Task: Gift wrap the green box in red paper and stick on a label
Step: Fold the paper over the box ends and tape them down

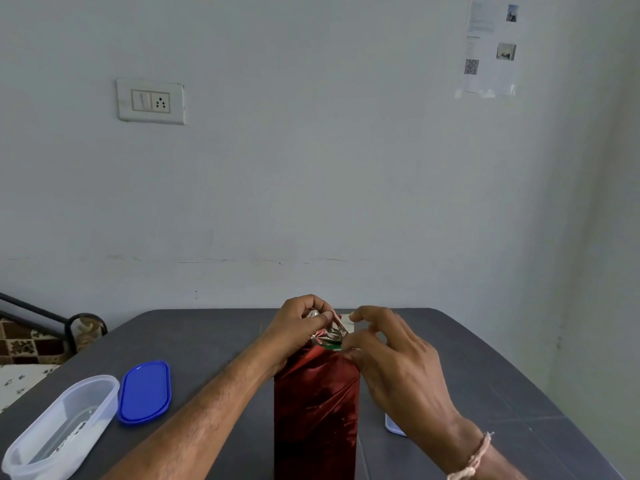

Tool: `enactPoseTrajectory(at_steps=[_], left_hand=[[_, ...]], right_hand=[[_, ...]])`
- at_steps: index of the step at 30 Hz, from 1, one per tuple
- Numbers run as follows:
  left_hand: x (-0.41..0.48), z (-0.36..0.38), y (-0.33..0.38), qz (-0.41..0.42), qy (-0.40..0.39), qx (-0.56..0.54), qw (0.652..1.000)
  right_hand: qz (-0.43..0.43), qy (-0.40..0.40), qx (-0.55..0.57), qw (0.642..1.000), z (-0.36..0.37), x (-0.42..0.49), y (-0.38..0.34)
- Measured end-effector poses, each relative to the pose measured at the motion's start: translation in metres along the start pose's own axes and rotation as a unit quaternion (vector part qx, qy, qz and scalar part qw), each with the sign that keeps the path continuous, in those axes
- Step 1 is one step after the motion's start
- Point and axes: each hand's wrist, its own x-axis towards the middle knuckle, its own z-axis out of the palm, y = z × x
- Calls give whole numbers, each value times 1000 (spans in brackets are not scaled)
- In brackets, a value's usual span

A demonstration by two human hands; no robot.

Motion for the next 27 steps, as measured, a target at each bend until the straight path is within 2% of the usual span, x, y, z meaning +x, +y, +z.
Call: enactPoseTrajectory(at_steps=[3, 4, 6, 8, 9, 11, 12, 14, 16, 19, 22, 25, 27], left_hand=[[-1, 1, 0, 9, -3, 15, 1000], [-1, 1, 1, 11, -1, 14, 1000], [-2, 2, 2, 10, 1, 4, 1000], [-3, 2, 3, 8, 0, -6, 1000], [-3, 2, 2, 9, 0, -8, 1000], [-3, 1, 1, 12, -1, -8, 1000], [-2, 1, 0, 15, 0, -7, 1000], [-3, 1, -1, 18, -3, -4, 1000], [-3, 1, -1, 20, -6, 1, 1000], [-4, 0, -3, 26, -4, 0, 1000], [-4, 0, -3, 29, 1, -1, 1000], [-3, -1, -4, 26, -2, 1, 1000], [-3, 0, -4, 28, -10, 1, 1000]], right_hand=[[-33, 26, -45, 998, 4, 1, -2], [-2, 42, -20, 999, 5, 2, -3], [137, 74, 115, 981, 5, 3, -7], [305, 62, 275, 910, -2, 7, -13], [374, 20, 330, 866, -5, 12, -15], [452, -105, 372, 804, -8, 22, -12], [465, -154, 362, 793, -6, 28, -8], [475, -223, 336, 782, -3, 43, -4], [478, -260, 338, 768, -1, 57, -2], [488, -269, 368, 744, -5, 77, 1], [499, -237, 407, 728, -14, 97, 4], [487, -197, 401, 751, -25, 106, 5], [467, -231, 335, 785, -30, 101, 3]])
